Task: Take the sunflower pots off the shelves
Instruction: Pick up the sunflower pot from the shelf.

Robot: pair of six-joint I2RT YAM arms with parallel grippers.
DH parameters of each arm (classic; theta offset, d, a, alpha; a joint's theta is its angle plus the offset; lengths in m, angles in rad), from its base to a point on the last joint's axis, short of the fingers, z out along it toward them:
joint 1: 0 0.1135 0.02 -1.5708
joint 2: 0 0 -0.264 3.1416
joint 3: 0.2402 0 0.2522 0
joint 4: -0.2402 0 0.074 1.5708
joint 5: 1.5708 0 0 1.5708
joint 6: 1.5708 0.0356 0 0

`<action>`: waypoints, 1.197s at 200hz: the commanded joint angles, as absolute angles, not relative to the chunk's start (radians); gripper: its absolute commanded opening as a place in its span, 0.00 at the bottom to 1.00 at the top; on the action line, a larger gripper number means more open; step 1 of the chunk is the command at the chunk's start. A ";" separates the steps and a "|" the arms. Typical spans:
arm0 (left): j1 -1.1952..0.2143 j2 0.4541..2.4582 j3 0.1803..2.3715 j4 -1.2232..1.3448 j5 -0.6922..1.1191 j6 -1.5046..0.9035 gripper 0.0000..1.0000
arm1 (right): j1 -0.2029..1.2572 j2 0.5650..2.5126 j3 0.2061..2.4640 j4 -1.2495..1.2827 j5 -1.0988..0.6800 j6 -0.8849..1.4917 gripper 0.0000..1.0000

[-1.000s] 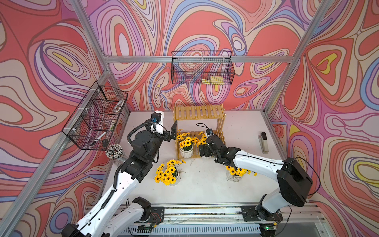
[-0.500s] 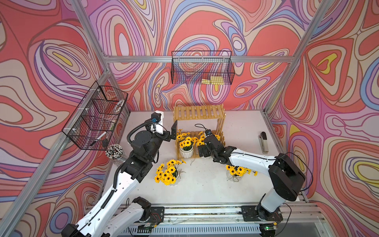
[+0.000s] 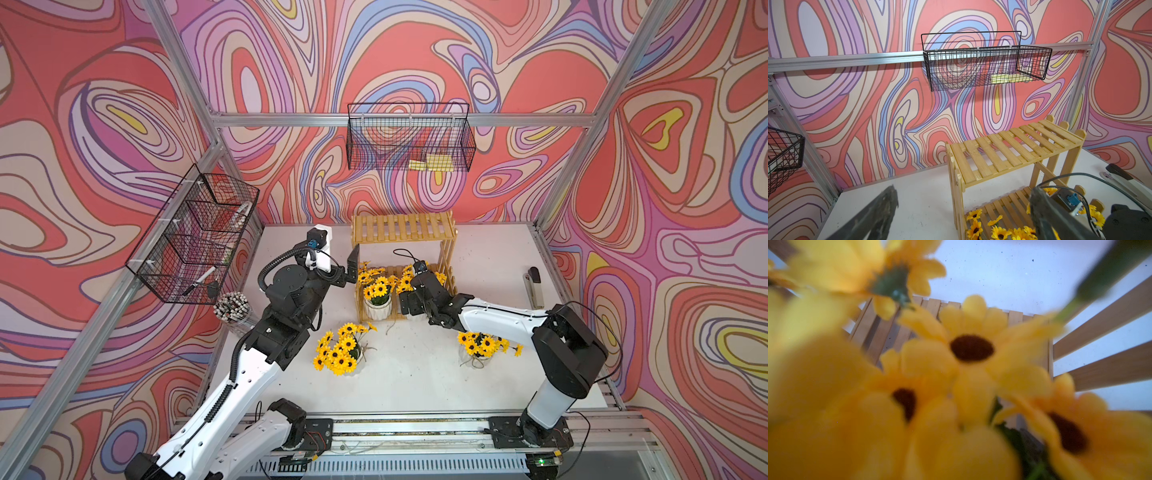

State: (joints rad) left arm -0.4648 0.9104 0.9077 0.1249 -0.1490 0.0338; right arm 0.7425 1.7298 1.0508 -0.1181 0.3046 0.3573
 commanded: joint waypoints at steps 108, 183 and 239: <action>-0.460 0.898 0.898 0.160 -0.143 0.055 1.00 | 0.733 1.766 1.069 -0.124 0.296 0.319 0.81; -0.460 0.897 0.896 0.163 -0.142 0.056 1.00 | 0.733 1.718 1.051 -0.109 0.306 0.293 0.55; -0.460 0.897 0.897 0.163 -0.143 0.057 1.00 | 0.746 1.656 1.031 -0.084 0.317 0.268 0.41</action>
